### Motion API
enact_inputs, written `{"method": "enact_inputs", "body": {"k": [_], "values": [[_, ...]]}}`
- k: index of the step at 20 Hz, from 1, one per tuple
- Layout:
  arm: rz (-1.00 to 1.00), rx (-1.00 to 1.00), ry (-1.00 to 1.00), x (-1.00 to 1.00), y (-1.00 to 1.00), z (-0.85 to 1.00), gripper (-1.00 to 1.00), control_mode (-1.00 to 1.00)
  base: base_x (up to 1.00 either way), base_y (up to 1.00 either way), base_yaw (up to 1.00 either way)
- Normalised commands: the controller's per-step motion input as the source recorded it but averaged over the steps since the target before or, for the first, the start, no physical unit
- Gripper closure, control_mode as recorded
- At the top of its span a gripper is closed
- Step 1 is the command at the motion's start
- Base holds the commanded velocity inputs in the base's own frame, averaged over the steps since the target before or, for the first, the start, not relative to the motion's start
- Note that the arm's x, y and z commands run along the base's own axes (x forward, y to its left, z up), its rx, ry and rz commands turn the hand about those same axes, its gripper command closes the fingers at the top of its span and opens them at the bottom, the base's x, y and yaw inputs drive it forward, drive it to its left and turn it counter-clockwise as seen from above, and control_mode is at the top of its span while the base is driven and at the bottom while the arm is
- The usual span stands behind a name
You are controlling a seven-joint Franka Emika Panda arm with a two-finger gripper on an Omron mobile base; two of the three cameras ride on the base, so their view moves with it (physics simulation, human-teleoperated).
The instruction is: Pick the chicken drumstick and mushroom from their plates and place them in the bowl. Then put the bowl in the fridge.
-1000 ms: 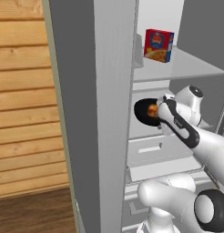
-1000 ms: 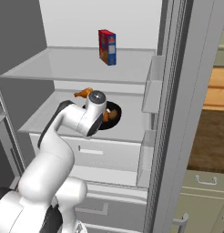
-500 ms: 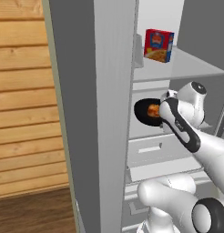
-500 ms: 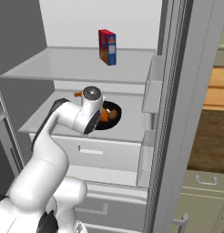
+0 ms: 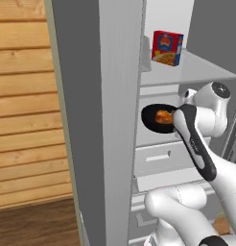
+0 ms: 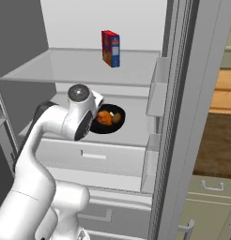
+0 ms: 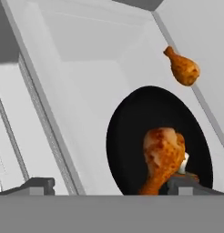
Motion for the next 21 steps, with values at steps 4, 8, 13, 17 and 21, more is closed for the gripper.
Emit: {"method": "enact_inputs", "body": {"k": [4,8,13,17,21], "values": [[-0.17,0.12,0.0,-0.67,0.03,0.43,-1.0,-1.0,0.0,0.0,0.0],[-0.2,0.16,0.0,-0.74,0.01,0.59,-1.0,-1.0,0.0,0.0,0.0],[-0.24,0.14,0.0,-0.85,0.07,0.37,-1.0,-1.0,0.0,0.0,0.0],[-0.26,0.15,0.0,-0.89,0.12,0.37,-1.0,-1.0,0.0,0.0,0.0],[-0.23,0.18,0.0,-0.53,0.01,0.83,-1.0,-1.0,0.0,0.0,0.0]]}}
